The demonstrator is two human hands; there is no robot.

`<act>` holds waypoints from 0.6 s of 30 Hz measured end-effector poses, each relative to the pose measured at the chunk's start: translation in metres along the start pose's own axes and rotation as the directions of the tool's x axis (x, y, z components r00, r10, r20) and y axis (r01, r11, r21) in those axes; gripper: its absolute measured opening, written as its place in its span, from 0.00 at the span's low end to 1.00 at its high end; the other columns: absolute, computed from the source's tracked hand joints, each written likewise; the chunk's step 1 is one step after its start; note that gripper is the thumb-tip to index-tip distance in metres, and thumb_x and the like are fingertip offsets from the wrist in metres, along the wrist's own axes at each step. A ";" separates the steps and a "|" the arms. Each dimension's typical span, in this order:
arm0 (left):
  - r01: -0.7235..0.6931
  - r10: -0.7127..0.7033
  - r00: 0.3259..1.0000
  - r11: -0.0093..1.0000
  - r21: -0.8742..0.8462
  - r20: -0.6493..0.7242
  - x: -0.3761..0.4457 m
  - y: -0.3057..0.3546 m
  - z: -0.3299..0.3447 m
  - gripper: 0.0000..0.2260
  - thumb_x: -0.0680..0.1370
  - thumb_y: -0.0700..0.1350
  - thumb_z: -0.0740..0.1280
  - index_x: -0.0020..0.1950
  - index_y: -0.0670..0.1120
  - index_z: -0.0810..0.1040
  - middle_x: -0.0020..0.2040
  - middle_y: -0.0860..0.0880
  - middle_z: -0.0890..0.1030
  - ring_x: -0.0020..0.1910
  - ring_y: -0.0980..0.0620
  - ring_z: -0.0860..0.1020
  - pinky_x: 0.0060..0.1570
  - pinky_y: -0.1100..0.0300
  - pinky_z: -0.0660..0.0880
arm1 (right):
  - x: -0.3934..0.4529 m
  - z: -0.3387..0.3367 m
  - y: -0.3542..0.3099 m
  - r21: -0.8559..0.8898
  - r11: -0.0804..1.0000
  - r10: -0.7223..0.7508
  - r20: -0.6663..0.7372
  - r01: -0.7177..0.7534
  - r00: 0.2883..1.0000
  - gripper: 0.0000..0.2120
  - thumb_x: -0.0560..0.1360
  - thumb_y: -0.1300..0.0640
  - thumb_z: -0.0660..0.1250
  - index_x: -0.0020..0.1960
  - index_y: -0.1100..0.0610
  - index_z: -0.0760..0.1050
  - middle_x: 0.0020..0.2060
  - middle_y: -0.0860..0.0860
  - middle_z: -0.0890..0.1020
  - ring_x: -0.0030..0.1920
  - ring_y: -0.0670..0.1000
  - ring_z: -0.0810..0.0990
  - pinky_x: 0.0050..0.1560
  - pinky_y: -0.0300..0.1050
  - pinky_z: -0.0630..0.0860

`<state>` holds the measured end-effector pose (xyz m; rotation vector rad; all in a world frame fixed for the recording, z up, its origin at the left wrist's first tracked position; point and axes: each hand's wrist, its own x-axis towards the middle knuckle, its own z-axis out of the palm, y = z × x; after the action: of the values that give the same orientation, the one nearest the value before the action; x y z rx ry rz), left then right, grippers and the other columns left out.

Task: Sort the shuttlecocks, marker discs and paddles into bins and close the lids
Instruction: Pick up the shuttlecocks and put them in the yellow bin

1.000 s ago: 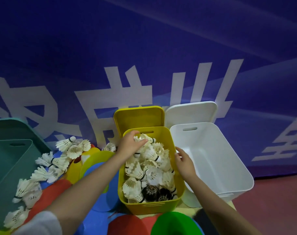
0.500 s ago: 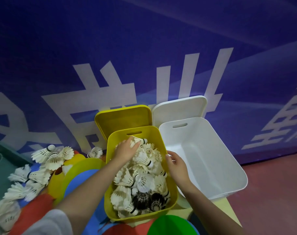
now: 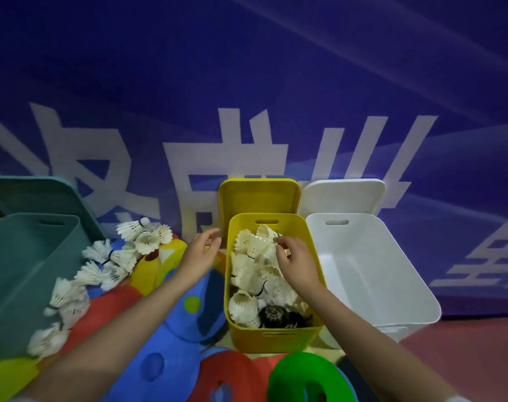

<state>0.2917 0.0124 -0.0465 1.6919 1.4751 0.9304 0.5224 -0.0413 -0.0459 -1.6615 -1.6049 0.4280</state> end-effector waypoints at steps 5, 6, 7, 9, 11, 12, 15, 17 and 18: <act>0.059 -0.054 0.996 0.996 0.066 -0.072 -0.033 -0.050 -0.062 0.13 0.80 0.44 0.62 0.65 0.50 0.74 0.60 0.49 0.74 0.54 0.54 0.75 0.50 0.60 0.72 | -0.004 0.057 -0.061 0.133 0.991 -0.012 0.147 -0.007 0.989 0.11 0.79 0.56 0.61 0.59 0.54 0.78 0.51 0.48 0.80 0.49 0.44 0.76 0.48 0.39 0.72; 0.081 -0.073 0.993 0.993 0.081 -0.097 -0.037 -0.062 -0.075 0.13 0.79 0.43 0.63 0.64 0.49 0.75 0.60 0.48 0.75 0.54 0.53 0.76 0.51 0.59 0.73 | -0.005 0.070 -0.072 0.139 0.990 -0.014 0.172 -0.010 0.985 0.11 0.79 0.56 0.61 0.59 0.54 0.77 0.50 0.47 0.80 0.48 0.45 0.76 0.47 0.40 0.72; 0.105 -0.093 0.988 0.989 0.102 -0.121 -0.042 -0.073 -0.089 0.13 0.79 0.41 0.64 0.63 0.48 0.76 0.60 0.46 0.76 0.54 0.51 0.77 0.52 0.58 0.73 | -0.007 0.084 -0.082 0.146 0.989 -0.015 0.198 -0.014 0.980 0.11 0.79 0.56 0.61 0.59 0.54 0.77 0.50 0.47 0.80 0.48 0.46 0.77 0.47 0.41 0.72; 0.159 -0.133 0.977 0.976 0.151 -0.168 -0.053 -0.093 -0.116 0.13 0.77 0.40 0.65 0.61 0.46 0.77 0.58 0.45 0.76 0.54 0.48 0.77 0.54 0.55 0.73 | -0.009 0.111 -0.098 0.166 0.986 -0.019 0.240 -0.022 0.971 0.11 0.78 0.57 0.62 0.58 0.55 0.78 0.48 0.49 0.82 0.47 0.48 0.78 0.47 0.44 0.74; 0.183 -0.138 0.967 0.962 0.205 -0.216 -0.062 -0.112 -0.141 0.13 0.76 0.39 0.66 0.60 0.45 0.78 0.56 0.44 0.77 0.56 0.46 0.77 0.57 0.54 0.72 | -0.011 0.135 -0.111 0.179 0.984 -0.022 0.270 -0.027 0.963 0.10 0.78 0.58 0.61 0.56 0.54 0.78 0.43 0.50 0.82 0.43 0.48 0.78 0.45 0.45 0.74; 0.200 -0.143 0.960 0.953 0.227 -0.242 -0.067 -0.124 -0.155 0.13 0.75 0.39 0.67 0.59 0.45 0.78 0.56 0.43 0.77 0.56 0.45 0.76 0.57 0.54 0.71 | -0.011 0.148 -0.118 0.178 0.984 -0.021 0.287 -0.032 0.958 0.10 0.77 0.59 0.61 0.56 0.54 0.78 0.40 0.50 0.81 0.40 0.48 0.77 0.43 0.45 0.73; 0.248 -0.173 0.942 0.937 0.246 -0.289 -0.077 -0.149 -0.189 0.13 0.75 0.38 0.67 0.59 0.45 0.79 0.55 0.43 0.77 0.55 0.44 0.76 0.56 0.55 0.70 | -0.009 0.182 -0.138 0.156 0.987 -0.007 0.335 -0.048 0.942 0.10 0.77 0.60 0.60 0.56 0.54 0.76 0.35 0.47 0.77 0.35 0.47 0.75 0.39 0.47 0.71; 0.257 -0.175 0.934 0.935 0.244 -0.313 -0.081 -0.165 -0.208 0.14 0.75 0.38 0.67 0.60 0.45 0.78 0.56 0.42 0.76 0.57 0.43 0.76 0.57 0.54 0.71 | -0.005 0.204 -0.151 0.132 0.990 -0.003 0.360 -0.048 0.933 0.12 0.77 0.60 0.59 0.58 0.54 0.76 0.34 0.48 0.77 0.34 0.49 0.75 0.36 0.47 0.71; 0.266 -0.178 0.931 0.929 0.257 -0.318 -0.083 -0.171 -0.217 0.15 0.75 0.39 0.67 0.61 0.45 0.78 0.57 0.42 0.76 0.58 0.43 0.75 0.58 0.53 0.71 | -0.002 0.215 -0.157 0.114 0.993 -0.001 0.362 -0.044 0.932 0.12 0.77 0.60 0.59 0.58 0.54 0.76 0.34 0.49 0.77 0.35 0.50 0.76 0.35 0.47 0.70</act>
<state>0.0118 -0.0409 -0.0921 1.5906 2.0478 0.8927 0.2617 0.0050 -0.0725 -1.5739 -1.7838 0.8681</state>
